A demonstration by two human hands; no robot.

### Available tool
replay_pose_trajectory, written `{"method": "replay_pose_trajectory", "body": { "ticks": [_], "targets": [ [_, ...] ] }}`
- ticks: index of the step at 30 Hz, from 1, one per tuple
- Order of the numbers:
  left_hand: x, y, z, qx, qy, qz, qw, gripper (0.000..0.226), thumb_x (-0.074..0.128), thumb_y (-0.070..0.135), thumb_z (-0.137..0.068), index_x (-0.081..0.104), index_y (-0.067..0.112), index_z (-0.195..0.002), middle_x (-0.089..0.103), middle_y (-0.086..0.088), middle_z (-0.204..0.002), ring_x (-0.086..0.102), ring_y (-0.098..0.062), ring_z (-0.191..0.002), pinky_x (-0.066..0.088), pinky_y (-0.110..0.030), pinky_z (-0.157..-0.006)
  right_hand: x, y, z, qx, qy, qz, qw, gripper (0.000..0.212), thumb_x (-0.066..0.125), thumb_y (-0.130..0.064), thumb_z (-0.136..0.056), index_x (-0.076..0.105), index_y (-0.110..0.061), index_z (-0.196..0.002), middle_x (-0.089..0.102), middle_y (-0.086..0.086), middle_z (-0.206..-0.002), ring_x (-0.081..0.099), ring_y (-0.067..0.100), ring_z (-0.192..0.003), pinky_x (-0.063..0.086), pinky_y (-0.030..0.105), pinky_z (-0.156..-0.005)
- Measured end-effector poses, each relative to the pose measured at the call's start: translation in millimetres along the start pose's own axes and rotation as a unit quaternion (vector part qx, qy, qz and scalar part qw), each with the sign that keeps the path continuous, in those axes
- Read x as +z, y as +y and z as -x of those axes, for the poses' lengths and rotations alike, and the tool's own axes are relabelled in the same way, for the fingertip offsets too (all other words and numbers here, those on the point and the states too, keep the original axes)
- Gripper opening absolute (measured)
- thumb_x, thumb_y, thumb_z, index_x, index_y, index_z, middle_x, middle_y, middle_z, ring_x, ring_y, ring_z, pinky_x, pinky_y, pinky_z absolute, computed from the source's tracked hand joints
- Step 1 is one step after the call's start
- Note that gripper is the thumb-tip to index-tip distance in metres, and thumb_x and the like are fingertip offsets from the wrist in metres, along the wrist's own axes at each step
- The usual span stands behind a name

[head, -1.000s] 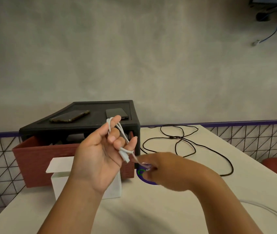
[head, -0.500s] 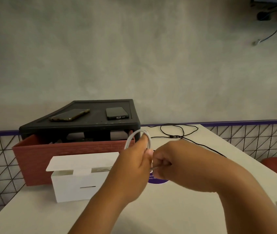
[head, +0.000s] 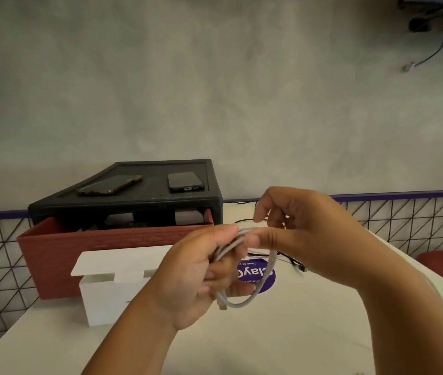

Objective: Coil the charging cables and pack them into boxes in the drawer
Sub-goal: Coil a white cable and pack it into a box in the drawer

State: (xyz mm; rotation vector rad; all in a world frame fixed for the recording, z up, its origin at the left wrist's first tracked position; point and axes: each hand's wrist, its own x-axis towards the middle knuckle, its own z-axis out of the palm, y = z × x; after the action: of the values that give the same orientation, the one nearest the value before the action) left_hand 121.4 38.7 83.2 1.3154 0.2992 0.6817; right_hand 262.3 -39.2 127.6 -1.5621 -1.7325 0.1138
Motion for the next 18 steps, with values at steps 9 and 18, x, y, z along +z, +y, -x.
{"method": "replay_pose_trajectory", "body": {
  "ticks": [9, 18],
  "targets": [
    [-1.5, 4.5, -1.8, 0.016, -0.013, 0.114, 0.993, 0.03, 0.037, 0.024, -0.072, 0.047, 0.013, -0.046, 0.028, 0.0, -0.038, 0.03, -0.011, -0.032, 0.034, -0.035, -0.065, 20.8, -4.9, -6.6, -0.053, 0.045, -0.105, 0.992, 0.019, 0.053, -0.041, -0.09, 0.061, -0.028, -0.079, 0.054, -0.013, -0.056, 0.047, 0.004, -0.054, 0.035, 0.014, -0.05],
    [-0.6, 6.6, -1.1, 0.007, -0.056, 0.213, 0.975, 0.028, 0.045, 0.025, -0.076, 0.059, 0.009, -0.058, 0.033, 0.003, -0.035, 0.034, -0.007, -0.029, 0.05, -0.025, -0.048, 44.0, -6.2, -14.5, -0.034, 0.262, -0.05, 0.963, 0.04, 0.047, -0.045, -0.09, 0.041, -0.021, -0.058, 0.048, -0.009, -0.047, 0.044, 0.007, -0.052, 0.032, 0.018, -0.046]
  ]
}}
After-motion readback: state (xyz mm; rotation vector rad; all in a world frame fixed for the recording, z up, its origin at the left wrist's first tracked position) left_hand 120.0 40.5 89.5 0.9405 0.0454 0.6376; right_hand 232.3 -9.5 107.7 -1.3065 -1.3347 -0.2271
